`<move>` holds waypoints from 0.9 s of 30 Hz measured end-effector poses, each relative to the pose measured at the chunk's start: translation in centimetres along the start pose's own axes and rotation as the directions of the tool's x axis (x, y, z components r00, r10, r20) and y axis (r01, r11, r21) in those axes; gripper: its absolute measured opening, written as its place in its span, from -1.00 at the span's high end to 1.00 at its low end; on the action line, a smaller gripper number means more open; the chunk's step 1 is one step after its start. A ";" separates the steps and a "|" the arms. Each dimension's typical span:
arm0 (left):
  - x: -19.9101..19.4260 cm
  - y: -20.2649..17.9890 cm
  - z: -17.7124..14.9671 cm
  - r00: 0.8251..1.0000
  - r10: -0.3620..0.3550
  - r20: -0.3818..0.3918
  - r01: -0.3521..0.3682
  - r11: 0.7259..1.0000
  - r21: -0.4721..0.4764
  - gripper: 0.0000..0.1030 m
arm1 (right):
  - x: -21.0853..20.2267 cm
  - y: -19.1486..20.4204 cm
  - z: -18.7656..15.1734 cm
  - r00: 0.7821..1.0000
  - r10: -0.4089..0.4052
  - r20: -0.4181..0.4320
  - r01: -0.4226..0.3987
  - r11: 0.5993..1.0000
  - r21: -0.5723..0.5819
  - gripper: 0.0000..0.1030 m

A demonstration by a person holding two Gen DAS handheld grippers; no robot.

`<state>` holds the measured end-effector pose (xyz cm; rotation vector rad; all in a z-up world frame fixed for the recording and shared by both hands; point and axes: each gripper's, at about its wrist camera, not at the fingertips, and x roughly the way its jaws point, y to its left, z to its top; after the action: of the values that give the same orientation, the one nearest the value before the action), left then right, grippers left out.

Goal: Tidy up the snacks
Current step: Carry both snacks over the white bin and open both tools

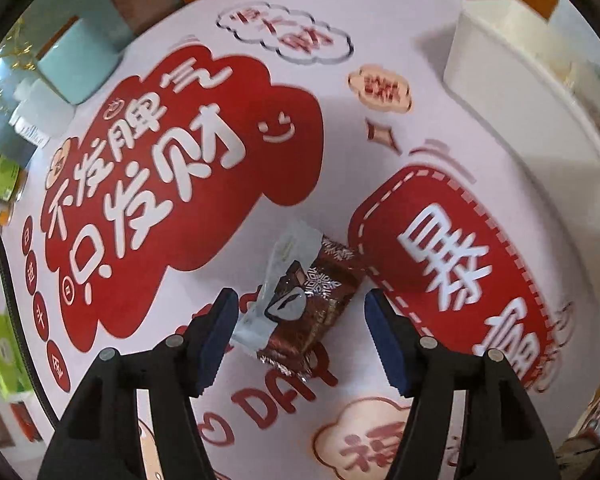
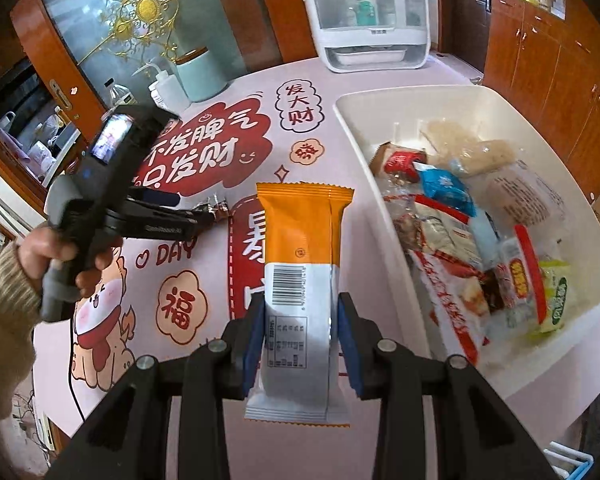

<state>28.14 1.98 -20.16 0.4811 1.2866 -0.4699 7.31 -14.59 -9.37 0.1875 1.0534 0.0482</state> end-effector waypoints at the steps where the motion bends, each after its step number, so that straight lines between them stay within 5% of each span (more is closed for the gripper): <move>1: 0.7 -0.1 0.0 1.000 0.007 -0.018 -0.007 1.000 0.013 -0.27 | -0.1 -0.2 -0.1 1.000 0.001 -0.001 -0.001 1.000 0.002 0.32; 3: 0.7 0.0 0.0 1.000 -0.002 -0.006 0.002 1.000 0.014 -0.13 | -0.1 -0.5 -0.2 1.000 0.001 -0.002 -0.001 1.000 0.006 0.32; 5: 0.6 0.1 0.0 1.000 -0.008 -0.005 0.008 1.000 0.005 0.29 | 0.0 -0.9 -0.2 1.000 0.005 -0.005 -0.005 1.000 0.012 0.32; 10: -1.8 -0.9 -0.5 1.000 0.001 0.011 -0.001 1.000 -0.013 0.36 | -0.1 -1.4 -0.3 1.000 0.024 -0.009 -0.024 1.000 0.014 0.32; 17: -12.1 -6.1 -0.6 0.988 -0.026 0.150 0.025 1.000 0.004 0.36 | -2.6 -2.0 1.2 0.998 0.051 0.045 -0.051 0.999 -0.007 0.32; 27: -23.5 -15.7 2.1 0.939 -0.074 0.335 0.070 0.997 0.026 0.36 | -10.1 -5.8 4.4 0.977 0.019 0.211 -0.016 1.000 -0.014 0.31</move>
<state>15.61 -10.53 1.97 0.3474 0.9739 -0.5955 5.88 -22.20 0.37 0.1866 0.8397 0.0498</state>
